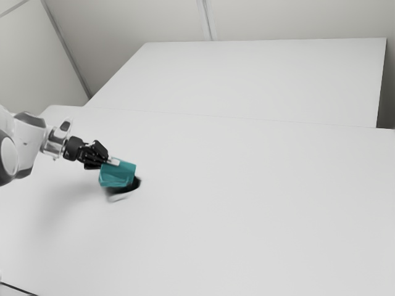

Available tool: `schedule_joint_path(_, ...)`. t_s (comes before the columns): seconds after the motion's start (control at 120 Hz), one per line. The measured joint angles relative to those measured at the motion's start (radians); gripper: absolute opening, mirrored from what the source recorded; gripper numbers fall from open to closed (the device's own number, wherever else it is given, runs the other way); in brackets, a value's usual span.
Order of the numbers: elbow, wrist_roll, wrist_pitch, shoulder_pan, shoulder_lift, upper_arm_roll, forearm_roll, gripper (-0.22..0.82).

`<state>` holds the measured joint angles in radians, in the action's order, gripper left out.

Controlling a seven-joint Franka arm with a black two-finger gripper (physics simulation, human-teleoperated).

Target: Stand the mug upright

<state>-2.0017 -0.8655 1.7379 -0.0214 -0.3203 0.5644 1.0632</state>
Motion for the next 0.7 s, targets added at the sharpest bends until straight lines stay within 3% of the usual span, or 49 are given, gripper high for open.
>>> schedule_joint_path(0.267, 0.008, 0.036, 0.029, 0.047, 0.045, -0.005, -0.042, -0.17)
schedule_joint_path(0.7, 0.036, 0.173, 0.233, 0.067, 0.108, -0.107, -0.321, -0.17)
